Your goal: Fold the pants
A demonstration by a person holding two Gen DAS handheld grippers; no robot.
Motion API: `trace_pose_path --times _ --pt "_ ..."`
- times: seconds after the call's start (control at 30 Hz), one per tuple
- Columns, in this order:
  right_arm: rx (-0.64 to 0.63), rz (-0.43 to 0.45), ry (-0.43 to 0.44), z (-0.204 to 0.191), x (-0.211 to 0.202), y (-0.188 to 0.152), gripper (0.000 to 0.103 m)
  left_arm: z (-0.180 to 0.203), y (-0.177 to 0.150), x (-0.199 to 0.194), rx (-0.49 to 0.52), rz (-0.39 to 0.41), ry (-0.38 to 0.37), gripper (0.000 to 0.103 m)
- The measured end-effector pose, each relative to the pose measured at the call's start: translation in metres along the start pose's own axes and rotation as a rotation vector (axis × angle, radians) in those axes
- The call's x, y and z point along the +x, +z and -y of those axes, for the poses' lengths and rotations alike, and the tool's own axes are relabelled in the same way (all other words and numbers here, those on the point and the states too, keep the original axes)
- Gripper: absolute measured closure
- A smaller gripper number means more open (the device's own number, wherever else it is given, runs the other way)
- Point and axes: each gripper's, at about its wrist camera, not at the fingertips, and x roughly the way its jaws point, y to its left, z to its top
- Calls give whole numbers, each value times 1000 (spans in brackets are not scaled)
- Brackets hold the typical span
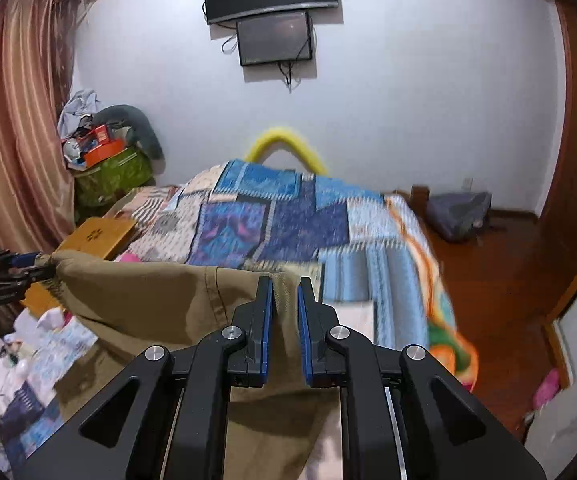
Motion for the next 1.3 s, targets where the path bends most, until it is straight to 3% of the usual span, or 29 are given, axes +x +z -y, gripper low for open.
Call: trace_pose_path --times 0.17,0.5,0.7,0.9,1.0,1.07,1.13,1.2,1.3 --pt "23 -57 21 -8 -15 -52 93 10 -45 -4 52 -37 -13 53" --pt "35 -179 34 -31 -27 -153 92 14 -114 5 44 -123 -63 52" --pt "69 -225 14 -35 -30 -188 87 13 -146 7 49 -170 -62 52" --pt "63 -266 -17 -33 -45 -201 81 9 -159 -6 74 -169 -29 52" --pt "12 -266 -37 -42 -55 -202 66 12 -151 -21 115 -132 -18 52" --pt "-23 -239 -39 -50 -64 -198 61 17 -143 -29 145 -115 -39 51" --pt "-48 -205 -33 -59 -73 -191 58 28 -136 -36 186 -93 -58 43" --pt "-60 -190 -18 -68 -76 -184 49 41 -131 -38 237 -77 -67 37" --pt "-72 -163 29 -83 -74 -176 45 60 -128 -34 303 -81 -86 37"
